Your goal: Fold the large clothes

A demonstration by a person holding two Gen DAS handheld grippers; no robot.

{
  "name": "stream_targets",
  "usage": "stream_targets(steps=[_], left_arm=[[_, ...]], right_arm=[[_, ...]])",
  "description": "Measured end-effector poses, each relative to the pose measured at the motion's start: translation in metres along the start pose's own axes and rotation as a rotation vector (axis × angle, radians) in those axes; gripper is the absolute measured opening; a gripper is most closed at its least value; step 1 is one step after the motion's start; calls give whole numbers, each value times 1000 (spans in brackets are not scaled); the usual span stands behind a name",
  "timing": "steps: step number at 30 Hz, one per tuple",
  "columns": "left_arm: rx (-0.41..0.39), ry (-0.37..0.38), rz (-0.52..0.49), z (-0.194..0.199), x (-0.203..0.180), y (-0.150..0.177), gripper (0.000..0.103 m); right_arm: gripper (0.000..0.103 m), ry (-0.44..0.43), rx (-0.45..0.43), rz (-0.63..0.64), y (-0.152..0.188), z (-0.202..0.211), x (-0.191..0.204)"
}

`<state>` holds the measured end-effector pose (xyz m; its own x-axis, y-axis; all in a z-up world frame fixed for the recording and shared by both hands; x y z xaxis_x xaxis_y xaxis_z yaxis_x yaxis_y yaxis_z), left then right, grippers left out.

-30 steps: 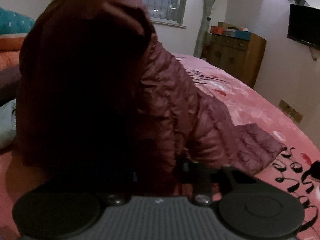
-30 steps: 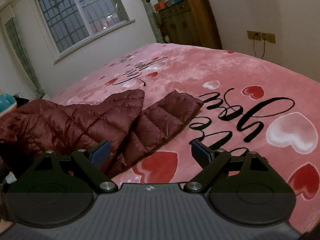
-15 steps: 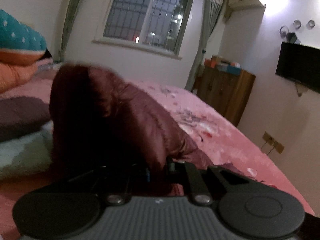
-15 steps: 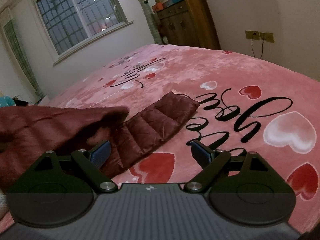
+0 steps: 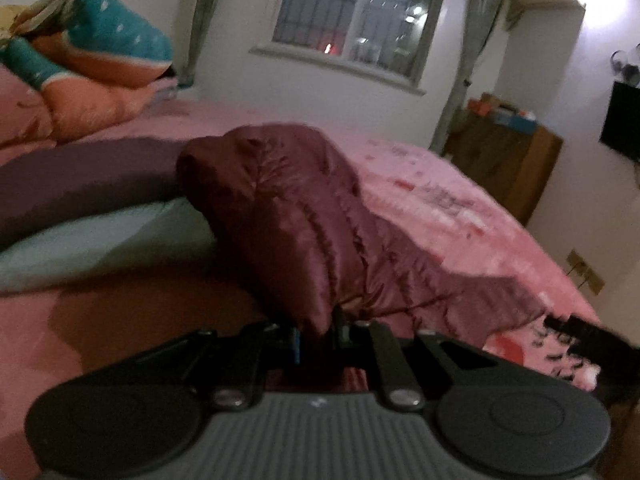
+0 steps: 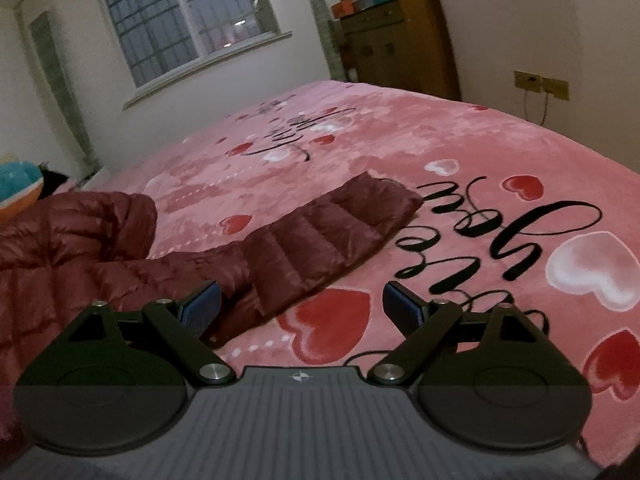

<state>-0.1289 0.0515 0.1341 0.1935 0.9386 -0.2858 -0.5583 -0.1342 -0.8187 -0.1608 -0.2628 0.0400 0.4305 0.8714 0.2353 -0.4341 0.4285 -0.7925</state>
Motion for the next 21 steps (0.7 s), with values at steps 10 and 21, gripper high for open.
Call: stream_targets(steps=[10, 21], left_arm=[[129, -65, 14, 0, 31, 40, 14], [223, -26, -62, 36, 32, 52, 41]], right_arm=[[103, -38, 63, 71, 10, -9, 19], [103, -50, 147, -42, 3, -36, 8]])
Point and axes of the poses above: each gripper's, at about its wrist camera, not at the fingertips, and z roughly against the way its jaws point, x to its left, y to its underside, the point moved 3 cm from there along -z, roughly the way its jaws point, and after that the axes turned 7 degrees about y, right-handed, at the moved point
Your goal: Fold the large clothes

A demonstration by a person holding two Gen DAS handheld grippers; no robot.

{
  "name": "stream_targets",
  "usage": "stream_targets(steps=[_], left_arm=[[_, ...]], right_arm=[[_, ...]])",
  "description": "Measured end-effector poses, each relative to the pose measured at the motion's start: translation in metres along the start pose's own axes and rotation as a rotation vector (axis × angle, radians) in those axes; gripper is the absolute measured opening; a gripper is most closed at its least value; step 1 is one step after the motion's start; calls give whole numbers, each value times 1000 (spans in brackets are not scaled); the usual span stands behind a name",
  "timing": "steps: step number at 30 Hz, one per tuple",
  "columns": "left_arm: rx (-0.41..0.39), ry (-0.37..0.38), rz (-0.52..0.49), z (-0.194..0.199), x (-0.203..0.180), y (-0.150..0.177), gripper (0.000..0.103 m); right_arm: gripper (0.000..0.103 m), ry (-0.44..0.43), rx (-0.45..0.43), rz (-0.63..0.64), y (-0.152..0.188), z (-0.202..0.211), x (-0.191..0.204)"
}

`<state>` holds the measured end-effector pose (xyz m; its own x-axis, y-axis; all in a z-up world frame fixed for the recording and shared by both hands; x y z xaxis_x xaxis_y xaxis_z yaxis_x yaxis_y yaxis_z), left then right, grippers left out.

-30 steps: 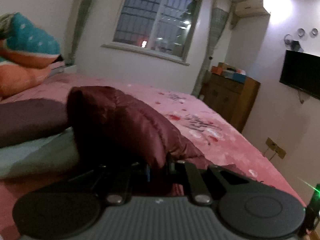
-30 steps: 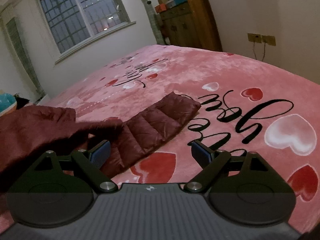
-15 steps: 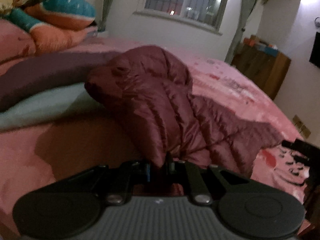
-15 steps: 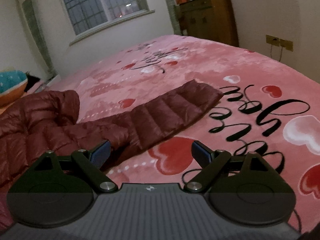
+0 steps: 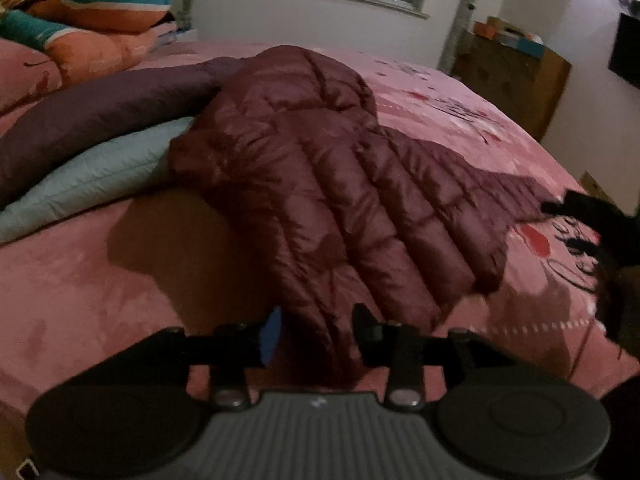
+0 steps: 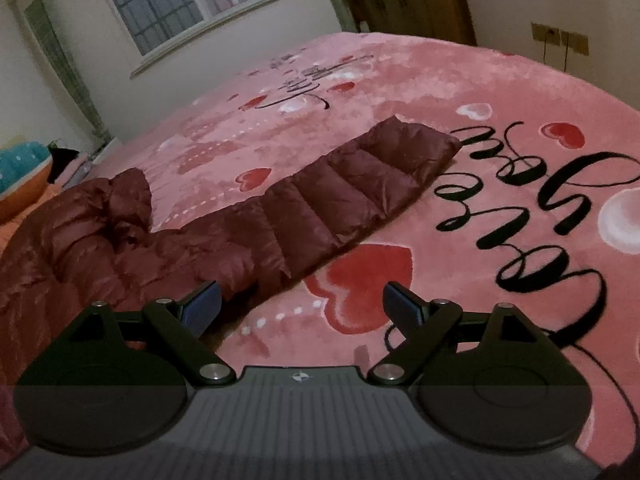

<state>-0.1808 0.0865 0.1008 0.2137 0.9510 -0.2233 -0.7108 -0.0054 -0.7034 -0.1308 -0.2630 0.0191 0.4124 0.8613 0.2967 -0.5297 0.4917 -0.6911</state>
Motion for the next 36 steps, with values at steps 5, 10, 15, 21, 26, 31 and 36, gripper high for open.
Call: stream_targets(steps=[5, 10, 15, 21, 26, 31, 36], left_arm=[[-10, 5, -19, 3, 2, 1, 59], [-6, 10, 18, -12, 11, 0, 61], [-14, 38, 88, -28, 24, -2, 62], [-28, 89, 158, -47, 37, -5, 63], [-28, 121, 179, -65, 45, -7, 68], [-31, 165, 206, -81, 47, -12, 68], [-18, 188, 177, -97, 40, -19, 52]], right_arm=[[103, 9, 50, -118, -12, -28, -15], [103, 12, 103, -260, -18, -63, -35], [103, -17, 108, -323, -22, -89, -42], [91, -111, 92, -295, -31, -111, -28], [78, -140, 78, -284, -39, -131, -21], [52, -130, 59, -244, -45, -134, -14], [31, -115, 7, -253, -55, -120, -14]])
Point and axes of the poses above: each gripper's, at about its wrist camera, not at the fingertips, and z roughly against the way its jaws point, x to its left, y to its underside, the point moved 3 cm from there along -z, roughly the way its jaws point, and after that the axes turned 7 degrees about y, right-handed, at the moved point
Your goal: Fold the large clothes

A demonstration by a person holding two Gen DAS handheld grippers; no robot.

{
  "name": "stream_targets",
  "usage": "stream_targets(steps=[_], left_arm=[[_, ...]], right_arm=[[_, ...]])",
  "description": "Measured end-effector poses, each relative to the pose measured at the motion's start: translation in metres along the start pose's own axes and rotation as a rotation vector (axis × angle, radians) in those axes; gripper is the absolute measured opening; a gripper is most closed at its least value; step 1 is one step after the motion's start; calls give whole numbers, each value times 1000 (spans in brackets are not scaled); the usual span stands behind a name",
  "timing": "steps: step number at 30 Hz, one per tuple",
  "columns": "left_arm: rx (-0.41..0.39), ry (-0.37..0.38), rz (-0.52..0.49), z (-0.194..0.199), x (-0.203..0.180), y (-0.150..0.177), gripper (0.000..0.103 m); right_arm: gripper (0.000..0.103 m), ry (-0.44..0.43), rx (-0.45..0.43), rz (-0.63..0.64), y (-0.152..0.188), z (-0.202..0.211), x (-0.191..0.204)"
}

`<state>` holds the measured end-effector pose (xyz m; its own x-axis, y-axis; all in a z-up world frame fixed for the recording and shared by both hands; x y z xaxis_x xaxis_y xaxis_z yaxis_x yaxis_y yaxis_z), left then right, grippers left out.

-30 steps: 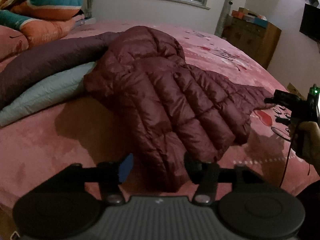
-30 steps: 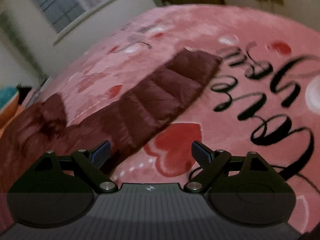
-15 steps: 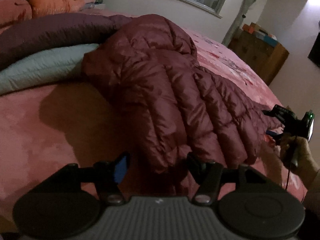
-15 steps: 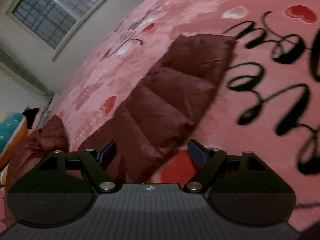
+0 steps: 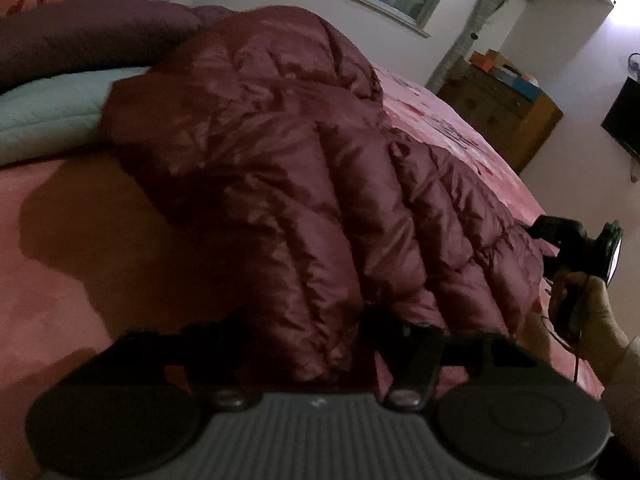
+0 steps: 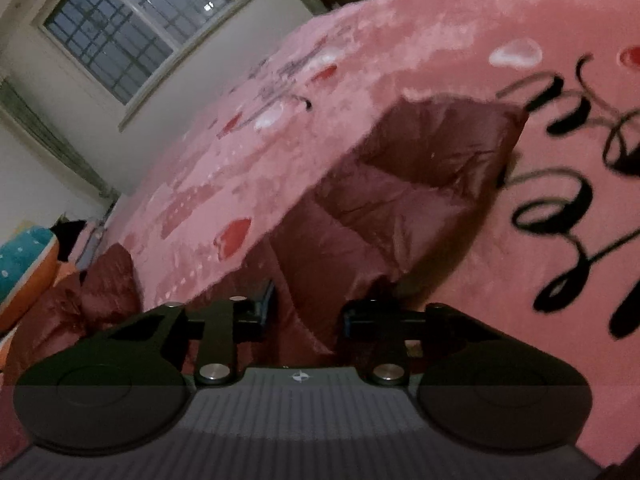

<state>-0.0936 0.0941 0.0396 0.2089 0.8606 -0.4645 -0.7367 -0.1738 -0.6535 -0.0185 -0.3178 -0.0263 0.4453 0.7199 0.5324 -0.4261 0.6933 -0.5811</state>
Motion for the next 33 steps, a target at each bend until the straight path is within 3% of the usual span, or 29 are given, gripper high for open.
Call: stream_targets(steps=[2, 5, 10, 15, 22, 28, 33], left_arm=[[8, 6, -25, -6, -8, -1, 38], [23, 14, -78, -12, -24, -1, 27], [63, 99, -150, -23, -66, 3, 20], [133, 237, -239, -43, -124, 19, 20], [220, 416, -288, -80, -208, 49, 19], [269, 496, -333, -121, -259, 63, 20], [303, 470, -308, -150, -254, 61, 20]], right_arm=[[22, -4, -39, 27, -5, 14, 4], [16, 5, -129, 91, -14, 36, 17], [12, 21, -261, 139, -28, 67, 25], [11, 38, -399, 135, -51, 104, 17], [11, 59, -543, 65, -86, 157, -16], [11, 81, -611, 87, -105, 189, -34], [11, 104, -550, 102, -110, 176, -46]])
Point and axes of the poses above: each gripper's, at about its wrist camera, not at the fingertips, and z roughly against the way its jaws point, x to its left, y to its underside, the point moved 3 cm from there along -z, roughly the way its jaws point, and after that the axes turned 7 degrees about y, right-handed, at the moved point
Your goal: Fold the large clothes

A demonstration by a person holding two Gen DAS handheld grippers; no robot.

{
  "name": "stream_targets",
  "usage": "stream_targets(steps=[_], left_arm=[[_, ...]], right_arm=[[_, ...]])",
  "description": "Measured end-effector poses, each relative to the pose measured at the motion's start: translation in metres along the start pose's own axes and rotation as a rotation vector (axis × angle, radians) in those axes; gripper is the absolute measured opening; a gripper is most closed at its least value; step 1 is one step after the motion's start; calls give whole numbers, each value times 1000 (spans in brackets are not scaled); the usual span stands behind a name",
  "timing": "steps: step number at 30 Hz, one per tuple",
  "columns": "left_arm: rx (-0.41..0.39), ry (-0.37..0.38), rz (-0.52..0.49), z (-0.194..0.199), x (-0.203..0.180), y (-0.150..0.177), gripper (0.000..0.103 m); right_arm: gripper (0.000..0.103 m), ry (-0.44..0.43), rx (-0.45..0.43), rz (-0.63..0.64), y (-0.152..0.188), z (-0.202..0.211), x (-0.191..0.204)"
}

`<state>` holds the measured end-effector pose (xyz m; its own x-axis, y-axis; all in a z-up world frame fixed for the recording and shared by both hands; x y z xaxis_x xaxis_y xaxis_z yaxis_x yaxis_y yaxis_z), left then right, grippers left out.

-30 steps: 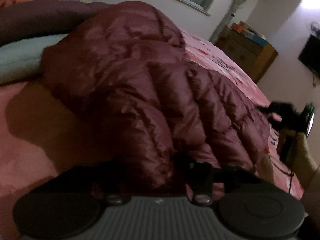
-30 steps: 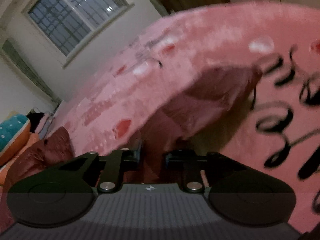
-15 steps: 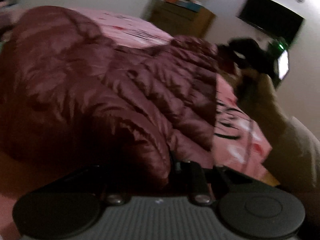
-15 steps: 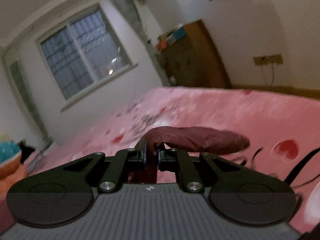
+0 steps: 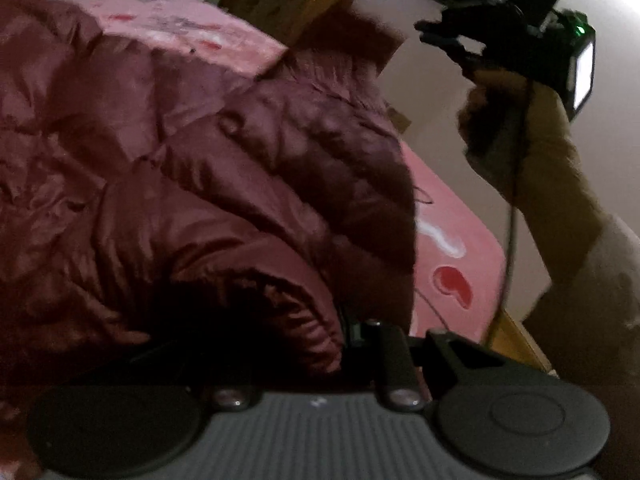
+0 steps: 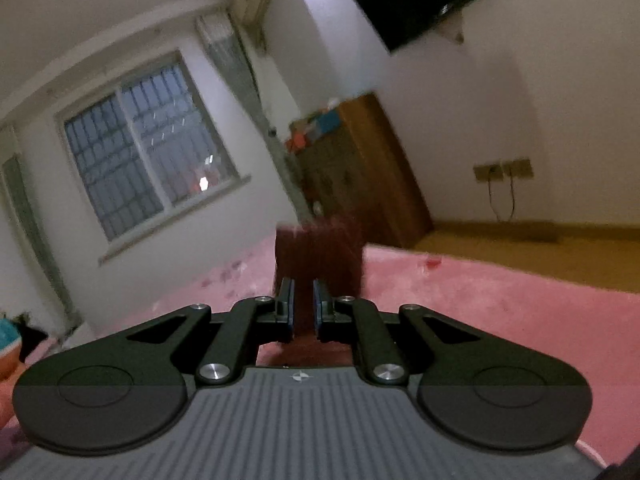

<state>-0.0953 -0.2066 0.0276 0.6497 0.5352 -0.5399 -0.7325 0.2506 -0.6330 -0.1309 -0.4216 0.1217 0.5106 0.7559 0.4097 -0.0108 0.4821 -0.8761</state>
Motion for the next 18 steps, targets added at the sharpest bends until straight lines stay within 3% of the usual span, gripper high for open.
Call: stream_targets(steps=[5, 7, 9, 13, 16, 18], left_arm=[[24, -1, 6, 14, -5, 0, 28], [43, -2, 3, 25, -8, 3, 33], [53, -6, 0, 36, -14, 4, 39], [62, -20, -12, 71, -14, 3, 59], [47, -57, -37, 94, -12, -6, 64], [24, -89, -40, 104, -7, -14, 64]], right_arm=[[20, 0, 115, 14, 25, -18, -13], [31, 7, 141, 13, 31, -20, -14], [62, 12, 153, 6, 34, -18, -16], [67, 5, 148, 9, 33, -5, -17], [69, -8, 146, 24, 31, 5, -12], [87, -16, 155, 59, 35, 9, -3]])
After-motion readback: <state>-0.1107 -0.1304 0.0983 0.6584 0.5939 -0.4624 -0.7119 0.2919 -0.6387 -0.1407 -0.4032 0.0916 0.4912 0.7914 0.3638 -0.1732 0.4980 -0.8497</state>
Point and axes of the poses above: each gripper's, at about its wrist camera, not at the fingertips, and z roughly against the way its jaws point, x to its left, y to its underside, the point moved 3 cm from there along -z, roughly the way its jaws point, and after that the axes turned 7 degrees about y, right-handed, at the moved point
